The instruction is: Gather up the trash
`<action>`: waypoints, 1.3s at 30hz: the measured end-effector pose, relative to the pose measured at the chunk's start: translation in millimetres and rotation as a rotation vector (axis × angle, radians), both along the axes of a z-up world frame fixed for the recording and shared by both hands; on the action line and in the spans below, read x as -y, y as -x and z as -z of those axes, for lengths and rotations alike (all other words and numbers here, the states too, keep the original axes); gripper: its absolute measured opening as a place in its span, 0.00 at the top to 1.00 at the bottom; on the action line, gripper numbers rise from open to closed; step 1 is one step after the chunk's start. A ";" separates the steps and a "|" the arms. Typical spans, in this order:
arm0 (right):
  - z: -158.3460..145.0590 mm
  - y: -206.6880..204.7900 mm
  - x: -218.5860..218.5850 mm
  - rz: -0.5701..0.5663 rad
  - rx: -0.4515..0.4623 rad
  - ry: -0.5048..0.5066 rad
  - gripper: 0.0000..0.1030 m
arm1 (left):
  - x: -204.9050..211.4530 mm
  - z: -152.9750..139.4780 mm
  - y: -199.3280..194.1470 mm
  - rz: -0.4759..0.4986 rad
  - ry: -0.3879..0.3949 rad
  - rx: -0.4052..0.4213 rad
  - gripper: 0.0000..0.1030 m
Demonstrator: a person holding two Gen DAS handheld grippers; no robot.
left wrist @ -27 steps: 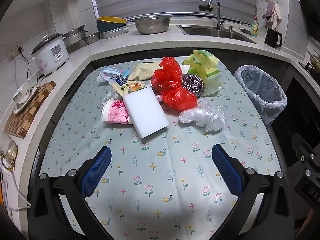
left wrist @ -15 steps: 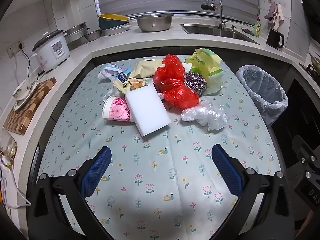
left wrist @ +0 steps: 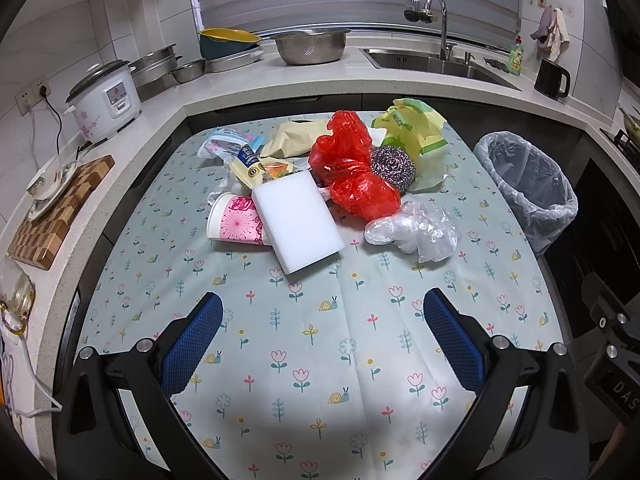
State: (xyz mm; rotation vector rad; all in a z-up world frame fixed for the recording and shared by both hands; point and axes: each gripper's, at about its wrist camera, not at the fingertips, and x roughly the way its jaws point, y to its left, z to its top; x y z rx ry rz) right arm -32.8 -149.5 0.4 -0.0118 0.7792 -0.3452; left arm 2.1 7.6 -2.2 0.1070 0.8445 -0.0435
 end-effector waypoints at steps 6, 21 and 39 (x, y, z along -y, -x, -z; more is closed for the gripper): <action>2.6 -2.8 -0.8 -0.002 -0.007 0.001 0.07 | -1.6 0.6 -0.5 -0.003 -0.004 -0.002 0.07; -1.1 -2.8 0.8 -0.002 0.000 -0.005 0.07 | -1.9 2.9 2.8 -0.005 -0.006 0.028 0.07; -7.7 -12.0 -4.5 0.033 0.009 -0.008 0.07 | -0.9 -1.5 -5.9 0.033 -0.022 0.013 0.07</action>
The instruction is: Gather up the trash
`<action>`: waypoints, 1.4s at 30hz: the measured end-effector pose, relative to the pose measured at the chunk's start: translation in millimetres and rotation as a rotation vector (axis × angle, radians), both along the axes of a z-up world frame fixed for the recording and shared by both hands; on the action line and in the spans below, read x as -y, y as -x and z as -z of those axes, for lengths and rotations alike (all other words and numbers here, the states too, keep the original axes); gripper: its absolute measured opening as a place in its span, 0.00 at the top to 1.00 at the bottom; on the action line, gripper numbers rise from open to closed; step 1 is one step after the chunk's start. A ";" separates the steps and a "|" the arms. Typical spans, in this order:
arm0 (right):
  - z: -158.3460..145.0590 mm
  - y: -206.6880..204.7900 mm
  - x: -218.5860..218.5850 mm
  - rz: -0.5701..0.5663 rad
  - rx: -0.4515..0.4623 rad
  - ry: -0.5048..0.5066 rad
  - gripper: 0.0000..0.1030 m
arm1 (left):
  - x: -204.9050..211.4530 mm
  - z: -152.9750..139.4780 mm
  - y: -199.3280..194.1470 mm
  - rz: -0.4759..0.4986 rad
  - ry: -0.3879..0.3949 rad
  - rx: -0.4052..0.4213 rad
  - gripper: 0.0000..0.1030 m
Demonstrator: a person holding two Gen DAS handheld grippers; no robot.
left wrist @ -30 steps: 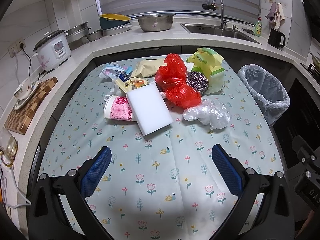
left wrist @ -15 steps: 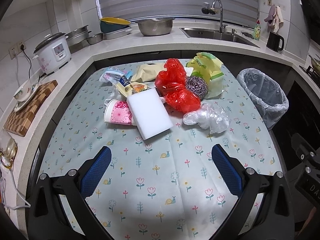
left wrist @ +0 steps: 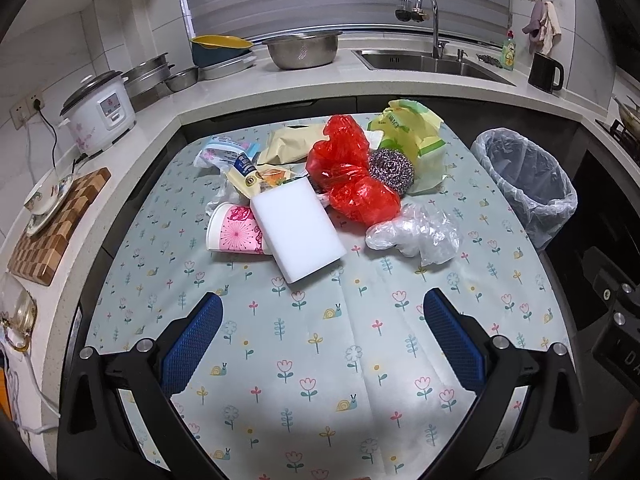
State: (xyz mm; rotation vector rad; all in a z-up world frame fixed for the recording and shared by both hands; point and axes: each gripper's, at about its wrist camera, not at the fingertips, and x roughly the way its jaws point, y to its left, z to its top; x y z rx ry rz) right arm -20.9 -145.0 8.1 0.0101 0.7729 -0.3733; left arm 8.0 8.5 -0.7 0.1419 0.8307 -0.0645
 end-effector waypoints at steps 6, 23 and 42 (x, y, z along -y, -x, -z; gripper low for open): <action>-0.8 -1.6 -2.1 0.003 0.000 -0.001 0.07 | -3.9 -0.7 -2.8 0.004 0.003 -0.008 0.07; -5.5 -10.8 2.0 0.016 0.005 -0.002 0.07 | -3.9 -7.6 -9.6 0.011 0.010 -0.004 0.07; -4.2 -20.1 13.7 0.038 0.006 -0.011 0.07 | 4.4 -15.6 -21.5 0.033 0.027 0.007 0.07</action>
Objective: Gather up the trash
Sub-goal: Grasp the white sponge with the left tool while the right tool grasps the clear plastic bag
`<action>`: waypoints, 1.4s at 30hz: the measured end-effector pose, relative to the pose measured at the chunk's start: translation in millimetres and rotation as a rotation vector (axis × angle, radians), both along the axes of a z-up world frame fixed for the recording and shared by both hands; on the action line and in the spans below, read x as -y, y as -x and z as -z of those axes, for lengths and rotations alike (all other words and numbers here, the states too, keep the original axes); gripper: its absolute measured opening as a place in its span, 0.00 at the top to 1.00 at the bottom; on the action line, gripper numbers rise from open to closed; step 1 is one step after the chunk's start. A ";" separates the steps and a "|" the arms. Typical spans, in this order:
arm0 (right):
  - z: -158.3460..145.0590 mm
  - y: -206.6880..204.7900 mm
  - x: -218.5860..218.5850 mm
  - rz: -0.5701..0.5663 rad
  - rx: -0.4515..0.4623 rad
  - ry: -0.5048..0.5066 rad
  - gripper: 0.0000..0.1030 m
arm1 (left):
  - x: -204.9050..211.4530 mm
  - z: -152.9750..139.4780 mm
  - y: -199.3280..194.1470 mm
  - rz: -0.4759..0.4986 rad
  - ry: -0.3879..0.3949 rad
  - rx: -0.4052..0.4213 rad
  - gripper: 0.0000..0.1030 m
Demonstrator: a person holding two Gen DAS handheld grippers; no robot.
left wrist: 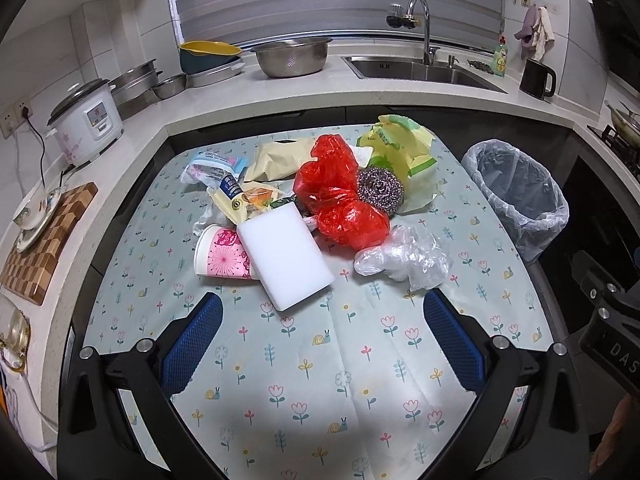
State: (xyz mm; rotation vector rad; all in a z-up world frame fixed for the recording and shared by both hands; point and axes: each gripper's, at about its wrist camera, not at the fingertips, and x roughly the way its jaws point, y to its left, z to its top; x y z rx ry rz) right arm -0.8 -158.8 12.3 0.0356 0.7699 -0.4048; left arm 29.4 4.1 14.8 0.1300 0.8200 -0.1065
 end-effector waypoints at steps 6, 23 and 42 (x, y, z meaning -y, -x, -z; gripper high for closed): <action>0.2 -3.5 0.8 0.000 -0.002 -0.006 0.07 | -1.7 -0.9 -5.9 -0.004 0.009 -0.001 0.07; 46.7 -57.3 -45.7 -0.159 -0.066 -0.073 0.07 | -81.3 32.0 -53.3 -0.176 0.047 -0.074 0.07; 124.5 -131.6 -57.7 -0.225 -0.202 -0.227 0.53 | -71.4 77.0 -101.1 -0.142 0.079 -0.190 0.07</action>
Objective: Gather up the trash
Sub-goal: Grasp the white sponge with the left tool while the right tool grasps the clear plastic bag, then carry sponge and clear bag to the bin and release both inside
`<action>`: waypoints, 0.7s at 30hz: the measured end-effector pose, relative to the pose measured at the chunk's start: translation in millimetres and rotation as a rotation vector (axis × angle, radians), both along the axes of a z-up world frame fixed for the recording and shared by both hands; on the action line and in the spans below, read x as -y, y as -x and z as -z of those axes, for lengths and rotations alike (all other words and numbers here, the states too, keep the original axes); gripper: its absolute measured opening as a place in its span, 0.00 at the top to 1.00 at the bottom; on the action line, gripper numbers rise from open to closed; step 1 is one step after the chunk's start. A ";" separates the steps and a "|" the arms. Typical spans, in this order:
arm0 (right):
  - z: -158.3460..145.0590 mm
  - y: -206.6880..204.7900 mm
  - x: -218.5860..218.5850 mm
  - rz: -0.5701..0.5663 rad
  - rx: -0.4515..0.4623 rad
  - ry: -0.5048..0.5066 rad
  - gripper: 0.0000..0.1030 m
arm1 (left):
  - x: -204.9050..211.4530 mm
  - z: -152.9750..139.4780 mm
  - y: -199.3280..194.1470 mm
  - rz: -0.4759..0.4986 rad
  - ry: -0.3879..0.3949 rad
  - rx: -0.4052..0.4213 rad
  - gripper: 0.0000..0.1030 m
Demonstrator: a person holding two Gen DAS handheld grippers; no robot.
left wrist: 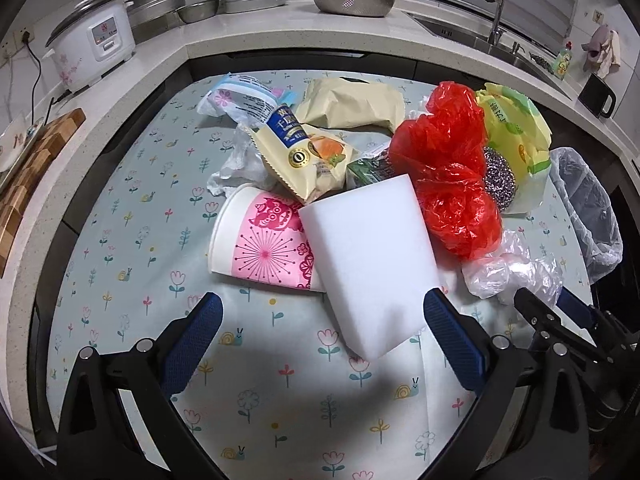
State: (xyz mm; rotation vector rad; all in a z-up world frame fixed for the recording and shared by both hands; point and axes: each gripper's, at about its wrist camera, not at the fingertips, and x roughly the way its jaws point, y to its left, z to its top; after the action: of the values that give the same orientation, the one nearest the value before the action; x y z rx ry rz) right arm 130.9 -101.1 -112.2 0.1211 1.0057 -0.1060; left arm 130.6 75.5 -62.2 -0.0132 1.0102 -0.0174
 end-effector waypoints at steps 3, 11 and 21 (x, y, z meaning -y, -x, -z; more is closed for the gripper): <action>-0.4 2.1 -1.8 -0.023 0.005 0.003 0.67 | 4.4 8.6 -6.0 0.005 0.017 -0.015 0.07; -13.0 11.8 1.0 -0.036 0.028 -0.001 0.83 | 8.6 22.3 -15.0 0.001 0.080 -0.042 0.12; -45.8 33.1 16.1 0.013 0.087 0.014 0.83 | 20.3 18.5 -9.8 0.057 0.099 -0.032 0.52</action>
State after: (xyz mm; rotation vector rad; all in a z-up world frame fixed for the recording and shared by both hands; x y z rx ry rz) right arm 97.8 -117.3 -66.4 0.1180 0.9178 -0.1187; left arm 140.4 55.2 -80.7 -0.0752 1.0404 -0.1200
